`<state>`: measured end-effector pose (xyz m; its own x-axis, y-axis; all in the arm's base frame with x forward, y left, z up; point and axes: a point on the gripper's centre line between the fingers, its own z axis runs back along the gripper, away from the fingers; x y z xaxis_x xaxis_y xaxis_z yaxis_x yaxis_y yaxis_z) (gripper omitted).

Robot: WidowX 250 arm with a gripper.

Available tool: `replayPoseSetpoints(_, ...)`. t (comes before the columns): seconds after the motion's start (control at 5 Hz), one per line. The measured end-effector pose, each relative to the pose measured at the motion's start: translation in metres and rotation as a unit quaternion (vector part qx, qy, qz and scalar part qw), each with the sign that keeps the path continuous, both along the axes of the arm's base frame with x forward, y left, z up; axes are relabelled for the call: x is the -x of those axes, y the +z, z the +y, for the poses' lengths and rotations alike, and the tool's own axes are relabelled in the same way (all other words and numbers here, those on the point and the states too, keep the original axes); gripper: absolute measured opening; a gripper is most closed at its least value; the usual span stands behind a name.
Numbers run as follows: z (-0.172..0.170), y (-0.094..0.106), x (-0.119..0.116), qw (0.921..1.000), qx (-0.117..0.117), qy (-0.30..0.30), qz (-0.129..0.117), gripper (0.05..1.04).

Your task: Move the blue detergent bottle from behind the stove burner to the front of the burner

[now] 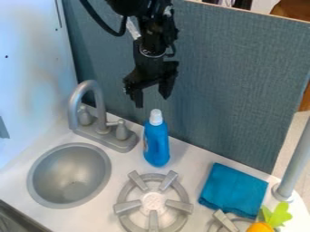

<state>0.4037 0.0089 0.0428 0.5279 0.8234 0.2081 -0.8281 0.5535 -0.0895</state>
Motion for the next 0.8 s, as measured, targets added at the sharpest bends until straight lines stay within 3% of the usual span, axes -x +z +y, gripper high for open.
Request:
replayPoseSetpoints(0.2, -0.001, -0.017, 0.005, 0.9997, 0.001, -0.002, 0.023, 1.004)
replayPoseSetpoints(0.4, -0.009, -0.020, 0.001, 0.9992, 0.021, -0.033, 0.012, 1.004)
replayPoseSetpoints(0.8, -0.012, -0.024, -0.006, 0.9981, 0.028, -0.054, -0.007, 1.004)
